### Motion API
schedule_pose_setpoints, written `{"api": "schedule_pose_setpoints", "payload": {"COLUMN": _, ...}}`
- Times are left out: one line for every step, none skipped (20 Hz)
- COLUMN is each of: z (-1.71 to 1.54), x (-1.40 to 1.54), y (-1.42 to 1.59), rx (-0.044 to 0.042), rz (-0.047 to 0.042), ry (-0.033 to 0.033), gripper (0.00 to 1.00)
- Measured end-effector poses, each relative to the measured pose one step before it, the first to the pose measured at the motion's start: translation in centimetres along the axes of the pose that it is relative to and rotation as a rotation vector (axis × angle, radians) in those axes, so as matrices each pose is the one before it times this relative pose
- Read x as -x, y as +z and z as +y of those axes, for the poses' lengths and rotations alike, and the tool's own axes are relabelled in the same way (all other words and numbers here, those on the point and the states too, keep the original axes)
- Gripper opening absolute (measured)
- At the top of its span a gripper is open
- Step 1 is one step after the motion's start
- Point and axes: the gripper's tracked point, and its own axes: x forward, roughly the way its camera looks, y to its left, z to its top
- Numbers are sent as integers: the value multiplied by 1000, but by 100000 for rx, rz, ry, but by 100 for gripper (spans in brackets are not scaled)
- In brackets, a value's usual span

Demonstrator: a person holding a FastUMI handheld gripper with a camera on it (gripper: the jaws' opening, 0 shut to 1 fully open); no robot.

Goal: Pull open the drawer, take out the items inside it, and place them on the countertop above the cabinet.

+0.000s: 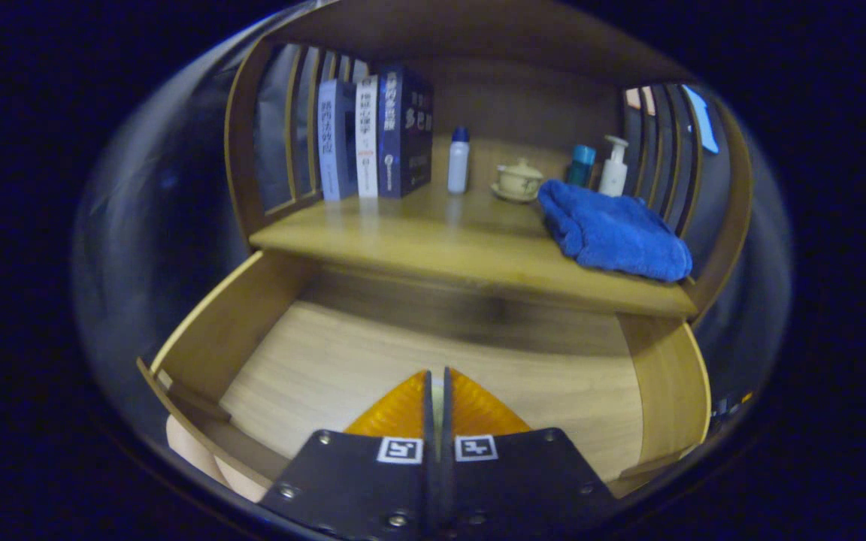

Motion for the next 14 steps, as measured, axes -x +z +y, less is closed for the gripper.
{"api": "schedule_pose_setpoints", "payload": {"z": 121, "x": -899, "y": -788, "rx": -1761, "rz": 2484, "ry": 1005, "gripper": 2}}
{"api": "schedule_pose_setpoints", "payload": {"z": 276, "x": -175, "y": -356, "rx": -2001, "rz": 1606, "ry": 1689, "gripper": 2}}
{"api": "schedule_pose_setpoints", "payload": {"z": 113, "x": -131, "y": -489, "rx": -1494, "rz": 1911, "ry": 1535, "gripper": 2}}
{"api": "schedule_pose_setpoints", "payload": {"z": 171, "x": -189, "y": -271, "rx": -503, "rz": 1663, "ry": 890, "gripper": 2}}
{"api": "schedule_pose_setpoints", "payload": {"z": -180, "x": 19, "y": -320, "rx": 61, "rz": 501, "ry": -476, "gripper": 2}}
{"api": "schedule_pose_setpoints", "payload": {"z": -80, "x": -349, "y": -353, "rx": 884, "rz": 1146, "ry": -365, "gripper": 10}}
{"api": "schedule_pose_setpoints", "payload": {"z": 80, "x": -16, "y": -388, "rx": 1050, "rz": 1616, "ry": -131, "gripper": 22}}
{"api": "schedule_pose_setpoints", "payload": {"z": 72, "x": -277, "y": -281, "rx": 496, "rz": 1402, "ry": 373, "gripper": 35}}
{"api": "schedule_pose_setpoints", "payload": {"z": 212, "x": -160, "y": -266, "rx": 2, "rz": 2032, "ry": 315, "gripper": 37}}
{"api": "schedule_pose_setpoints", "payload": {"z": 220, "x": -224, "y": -309, "rx": -50, "rz": 2594, "ry": 946, "gripper": 39}}
{"api": "schedule_pose_setpoints", "payload": {"z": 181, "x": -343, "y": -471, "rx": 206, "rz": 2639, "ry": 722, "gripper": 39}}
{"api": "schedule_pose_setpoints", "payload": {"z": -24, "x": -271, "y": -427, "rx": 579, "rz": 2571, "ry": -118, "gripper": 39}}
{"api": "schedule_pose_setpoints", "payload": {"z": -120, "x": -351, "y": -371, "rx": 1252, "rz": 1988, "ry": -731, "gripper": 39}}
{"api": "schedule_pose_setpoints", "payload": {"z": -281, "x": -1122, "y": -435, "rx": 1455, "rz": 424, "ry": -1031, "gripper": 39}}
